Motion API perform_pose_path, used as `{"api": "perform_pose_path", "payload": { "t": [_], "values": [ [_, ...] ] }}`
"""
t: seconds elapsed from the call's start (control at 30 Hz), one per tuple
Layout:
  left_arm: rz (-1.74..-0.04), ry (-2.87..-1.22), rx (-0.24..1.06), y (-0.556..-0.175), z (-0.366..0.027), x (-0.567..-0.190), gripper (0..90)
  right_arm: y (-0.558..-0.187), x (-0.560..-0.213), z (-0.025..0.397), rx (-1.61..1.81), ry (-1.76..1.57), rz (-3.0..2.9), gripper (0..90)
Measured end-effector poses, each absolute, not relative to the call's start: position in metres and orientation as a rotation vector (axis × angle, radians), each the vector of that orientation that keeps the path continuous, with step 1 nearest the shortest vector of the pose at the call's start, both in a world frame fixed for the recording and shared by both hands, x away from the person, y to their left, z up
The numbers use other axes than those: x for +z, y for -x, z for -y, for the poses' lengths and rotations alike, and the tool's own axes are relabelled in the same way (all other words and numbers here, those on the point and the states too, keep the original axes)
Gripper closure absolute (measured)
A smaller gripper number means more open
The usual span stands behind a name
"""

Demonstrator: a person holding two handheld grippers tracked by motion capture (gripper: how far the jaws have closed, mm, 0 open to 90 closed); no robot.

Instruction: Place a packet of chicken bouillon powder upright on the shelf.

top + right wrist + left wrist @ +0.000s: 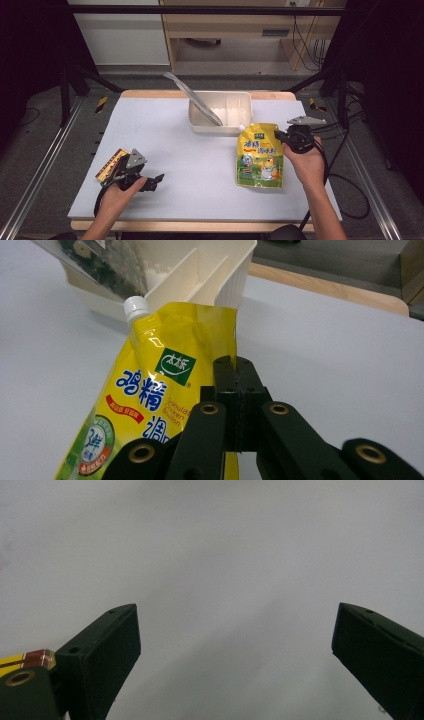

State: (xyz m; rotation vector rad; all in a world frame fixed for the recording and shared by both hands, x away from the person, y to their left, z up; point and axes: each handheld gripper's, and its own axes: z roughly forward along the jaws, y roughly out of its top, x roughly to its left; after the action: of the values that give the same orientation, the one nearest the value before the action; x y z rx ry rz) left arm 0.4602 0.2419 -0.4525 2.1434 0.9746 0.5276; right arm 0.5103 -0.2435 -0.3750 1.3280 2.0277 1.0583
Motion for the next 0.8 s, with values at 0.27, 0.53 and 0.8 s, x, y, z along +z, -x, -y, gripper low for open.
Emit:
{"api": "perform_pose_path", "payload": {
  "t": [0.27, 0.53, 0.8],
  "values": [
    [-0.974, -2.143, 0.526, -0.46, -0.242, -0.452, 5.2, -0.515, -0.359, 0.231, 1.061, -1.273, -2.042, 90.0],
    [-0.971, -2.142, 0.524, -0.46, -0.242, -0.452, 5.5, -0.51, -0.343, 0.216, 1.078, -1.186, -2.074, 90.0],
    [-0.957, -2.126, 0.522, -0.459, -0.242, -0.449, 6.3, -0.494, -0.33, 0.199, 1.131, -1.05, -2.118, 90.0]
  ]
}}
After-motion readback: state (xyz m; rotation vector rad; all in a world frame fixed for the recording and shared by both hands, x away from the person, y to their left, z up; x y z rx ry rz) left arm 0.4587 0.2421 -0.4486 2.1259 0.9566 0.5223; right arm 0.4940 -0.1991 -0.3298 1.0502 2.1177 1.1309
